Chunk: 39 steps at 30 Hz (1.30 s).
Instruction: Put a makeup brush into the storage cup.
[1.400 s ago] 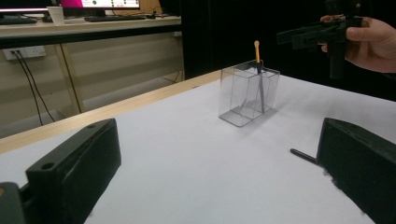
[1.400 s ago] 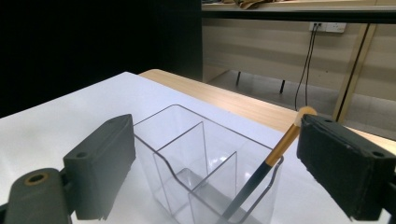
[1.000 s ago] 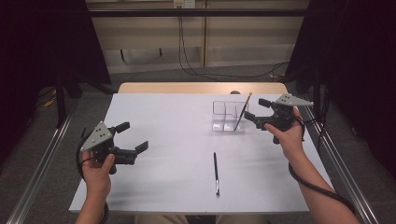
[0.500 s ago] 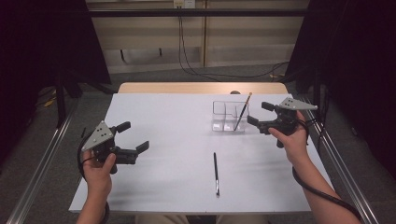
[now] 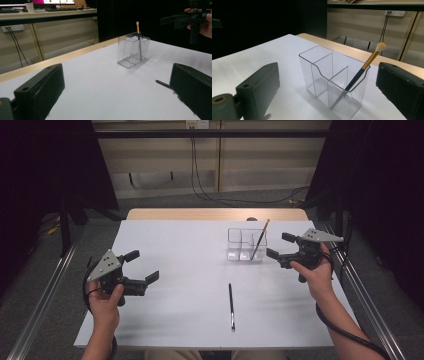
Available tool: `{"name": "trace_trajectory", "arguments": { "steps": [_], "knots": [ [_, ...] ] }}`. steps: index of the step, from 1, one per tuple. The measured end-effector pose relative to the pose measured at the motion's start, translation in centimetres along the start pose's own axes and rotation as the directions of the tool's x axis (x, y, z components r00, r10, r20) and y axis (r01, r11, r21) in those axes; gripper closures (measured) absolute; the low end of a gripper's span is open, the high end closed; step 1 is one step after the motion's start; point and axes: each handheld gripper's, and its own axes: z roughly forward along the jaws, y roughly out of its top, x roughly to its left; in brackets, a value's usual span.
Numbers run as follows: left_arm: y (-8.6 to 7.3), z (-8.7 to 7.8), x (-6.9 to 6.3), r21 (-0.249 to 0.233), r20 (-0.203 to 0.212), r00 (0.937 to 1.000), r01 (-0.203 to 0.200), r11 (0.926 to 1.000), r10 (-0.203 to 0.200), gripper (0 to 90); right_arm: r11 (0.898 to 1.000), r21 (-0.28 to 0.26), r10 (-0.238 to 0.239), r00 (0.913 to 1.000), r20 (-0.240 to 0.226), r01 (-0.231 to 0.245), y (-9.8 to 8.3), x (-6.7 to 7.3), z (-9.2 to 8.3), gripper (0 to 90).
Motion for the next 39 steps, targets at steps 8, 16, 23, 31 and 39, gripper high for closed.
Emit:
{"name": "trace_trajectory", "arguments": {
  "steps": [8,16,23,31,39],
  "knots": [
    [0.0,0.0,0.0,0.001,0.000,1.0000,-0.001,1.0000,0.001,0.0,1.000,-0.003,-0.010,0.9999,-0.005,0.010,-0.2,0.4,-0.9,4.2],
    [0.1,-0.1,0.0,0.008,-0.003,0.9999,-0.014,0.9999,0.014,0.0,1.000,0.004,-0.004,1.0000,0.000,0.004,-0.4,0.4,-1.9,4.1],
    [0.1,-0.3,0.1,-0.002,-0.007,0.9999,-0.011,0.9999,0.011,0.0,1.000,0.003,-0.007,1.0000,-0.001,0.007,-0.7,0.4,-2.5,3.9],
    [0.2,-0.4,0.1,0.001,-0.010,0.9998,-0.015,0.9999,0.015,0.0,1.000,0.009,-0.010,0.9999,-0.002,0.010,-0.9,0.6,-3.2,4.2],
    [0.2,-0.4,0.0,-0.007,-0.009,0.9999,-0.013,0.9999,0.013,0.0,1.000,0.004,-0.008,1.0000,-0.002,0.008,-1.2,1.0,-3.9,4.1]
  ]
}}
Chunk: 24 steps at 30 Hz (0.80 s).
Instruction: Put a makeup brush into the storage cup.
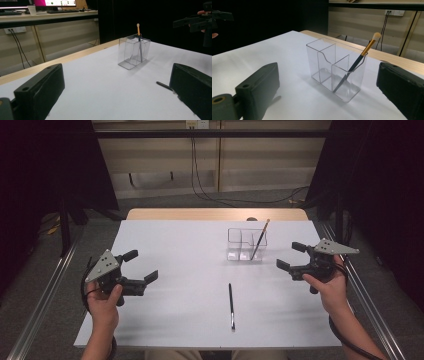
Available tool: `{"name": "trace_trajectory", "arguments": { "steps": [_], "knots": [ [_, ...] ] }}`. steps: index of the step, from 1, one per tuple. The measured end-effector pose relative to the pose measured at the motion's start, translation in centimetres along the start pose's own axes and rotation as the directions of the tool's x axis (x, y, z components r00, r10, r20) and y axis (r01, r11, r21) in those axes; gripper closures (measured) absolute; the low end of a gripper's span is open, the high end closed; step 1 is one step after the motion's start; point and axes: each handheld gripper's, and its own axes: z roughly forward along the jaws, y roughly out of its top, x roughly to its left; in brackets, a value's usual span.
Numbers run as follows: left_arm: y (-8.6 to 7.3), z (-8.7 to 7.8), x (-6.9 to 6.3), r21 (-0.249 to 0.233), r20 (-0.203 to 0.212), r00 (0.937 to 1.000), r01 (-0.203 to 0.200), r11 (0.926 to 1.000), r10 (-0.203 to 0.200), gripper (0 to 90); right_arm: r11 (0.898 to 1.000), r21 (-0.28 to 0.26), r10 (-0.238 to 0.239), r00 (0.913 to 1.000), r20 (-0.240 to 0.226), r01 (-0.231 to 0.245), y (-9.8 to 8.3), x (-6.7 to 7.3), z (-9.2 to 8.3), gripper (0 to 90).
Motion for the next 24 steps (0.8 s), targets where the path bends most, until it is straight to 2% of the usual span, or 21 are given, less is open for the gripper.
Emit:
{"name": "trace_trajectory", "arguments": {
  "steps": [12,24],
  "knots": [
    [0.0,0.1,0.0,0.000,0.004,1.0000,-0.001,1.0000,0.001,0.0,1.000,-0.019,0.004,1.0000,0.005,-0.004,-0.4,0.4,-1.7,4.2],
    [0.1,0.0,0.0,-0.009,0.006,1.0000,0.007,0.9999,-0.007,0.0,1.000,-0.004,-0.004,0.9998,0.020,0.004,-1.3,0.7,-3.2,4.0]
  ]
}}
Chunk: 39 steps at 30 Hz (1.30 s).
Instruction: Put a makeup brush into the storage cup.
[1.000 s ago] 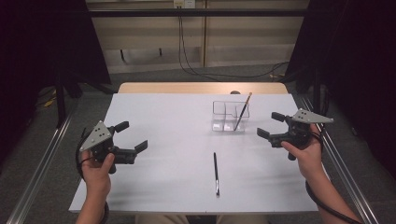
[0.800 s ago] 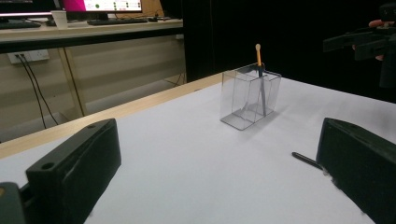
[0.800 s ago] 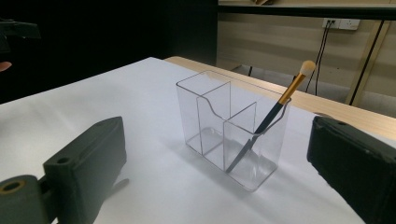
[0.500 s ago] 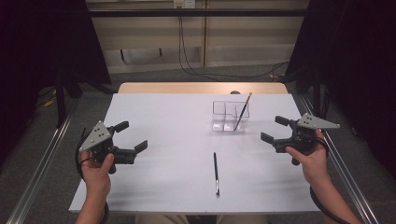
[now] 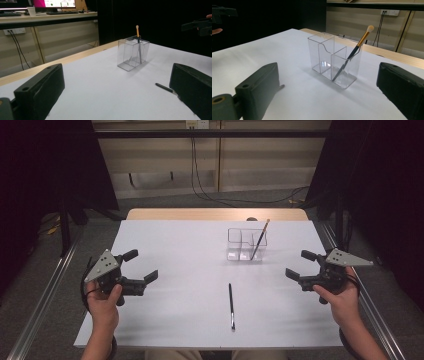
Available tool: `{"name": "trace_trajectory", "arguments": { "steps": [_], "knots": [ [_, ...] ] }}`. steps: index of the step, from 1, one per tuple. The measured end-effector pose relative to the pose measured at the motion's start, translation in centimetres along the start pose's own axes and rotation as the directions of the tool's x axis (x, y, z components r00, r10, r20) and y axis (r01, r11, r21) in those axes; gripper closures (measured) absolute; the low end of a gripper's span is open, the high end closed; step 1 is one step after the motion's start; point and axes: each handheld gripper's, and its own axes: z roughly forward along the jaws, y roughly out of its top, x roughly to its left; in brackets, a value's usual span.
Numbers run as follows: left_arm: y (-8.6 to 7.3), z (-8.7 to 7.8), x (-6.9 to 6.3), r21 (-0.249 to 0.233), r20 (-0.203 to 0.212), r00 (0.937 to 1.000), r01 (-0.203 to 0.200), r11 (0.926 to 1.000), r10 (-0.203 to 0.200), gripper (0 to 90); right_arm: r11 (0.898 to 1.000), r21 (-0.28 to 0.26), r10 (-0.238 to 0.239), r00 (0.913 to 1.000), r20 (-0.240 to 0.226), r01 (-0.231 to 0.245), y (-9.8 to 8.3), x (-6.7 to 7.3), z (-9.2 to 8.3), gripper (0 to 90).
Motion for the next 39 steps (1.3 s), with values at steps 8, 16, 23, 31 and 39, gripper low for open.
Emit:
{"name": "trace_trajectory", "arguments": {
  "steps": [8,16,23,31,39],
  "knots": [
    [-0.1,0.1,0.0,-0.002,-0.003,1.0000,0.004,1.0000,-0.004,0.0,1.000,-0.002,-0.007,0.9999,0.010,0.007,-0.3,0.1,-0.8,4.0],
    [-0.1,0.2,0.2,0.004,0.002,1.0000,-0.008,1.0000,0.008,0.0,1.000,-0.012,0.000,0.9998,0.021,0.001,-0.9,0.2,-1.3,4.0],
    [-0.1,0.3,0.3,0.001,0.007,0.9999,-0.008,1.0000,0.008,0.0,1.000,-0.019,0.001,0.9996,0.029,-0.001,-1.2,0.4,-2.0,4.0],
    [-0.3,0.3,0.4,0.004,0.011,0.9999,-0.005,1.0000,0.005,0.0,1.000,-0.019,-0.005,0.9992,0.040,0.006,-1.3,0.4,-2.5,4.0],
    [-0.3,0.4,0.7,0.001,0.013,0.9999,-0.003,1.0000,0.003,0.0,1.000,-0.007,-0.012,0.9989,0.046,0.012,-1.6,0.3,-2.4,4.0]
  ]
}}
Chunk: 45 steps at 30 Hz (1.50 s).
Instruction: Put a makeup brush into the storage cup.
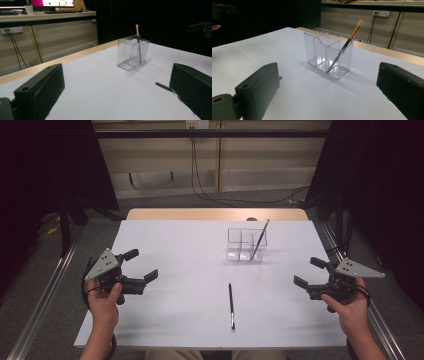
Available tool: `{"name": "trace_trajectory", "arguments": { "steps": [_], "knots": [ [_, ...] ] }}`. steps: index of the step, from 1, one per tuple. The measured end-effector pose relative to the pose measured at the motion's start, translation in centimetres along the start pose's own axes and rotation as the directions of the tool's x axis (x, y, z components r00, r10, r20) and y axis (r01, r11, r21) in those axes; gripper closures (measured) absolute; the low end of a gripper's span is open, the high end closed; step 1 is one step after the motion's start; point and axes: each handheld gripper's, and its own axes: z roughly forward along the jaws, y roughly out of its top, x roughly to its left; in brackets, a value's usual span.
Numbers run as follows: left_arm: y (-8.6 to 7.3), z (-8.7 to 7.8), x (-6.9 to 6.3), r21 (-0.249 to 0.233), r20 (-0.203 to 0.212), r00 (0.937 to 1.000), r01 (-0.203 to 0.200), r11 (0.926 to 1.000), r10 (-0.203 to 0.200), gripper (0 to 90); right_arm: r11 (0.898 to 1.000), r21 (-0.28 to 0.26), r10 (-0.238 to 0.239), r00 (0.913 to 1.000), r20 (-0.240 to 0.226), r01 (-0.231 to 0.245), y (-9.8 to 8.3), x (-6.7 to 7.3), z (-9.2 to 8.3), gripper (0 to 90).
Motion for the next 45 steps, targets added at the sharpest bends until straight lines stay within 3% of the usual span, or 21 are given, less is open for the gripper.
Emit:
{"name": "trace_trajectory", "arguments": {
  "steps": [20,45],
  "knots": [
    [-0.1,0.0,0.2,0.002,0.000,1.0000,0.001,1.0000,-0.001,0.0,1.000,0.005,-0.010,0.9996,-0.026,0.010,0.5,0.6,1.5,4.0],
    [0.1,0.7,-0.7,0.019,0.016,0.9998,-0.014,0.9997,0.014,0.0,0.999,0.033,-0.013,0.9984,-0.054,0.015,1.6,1.8,4.1,3.9]
  ]
}}
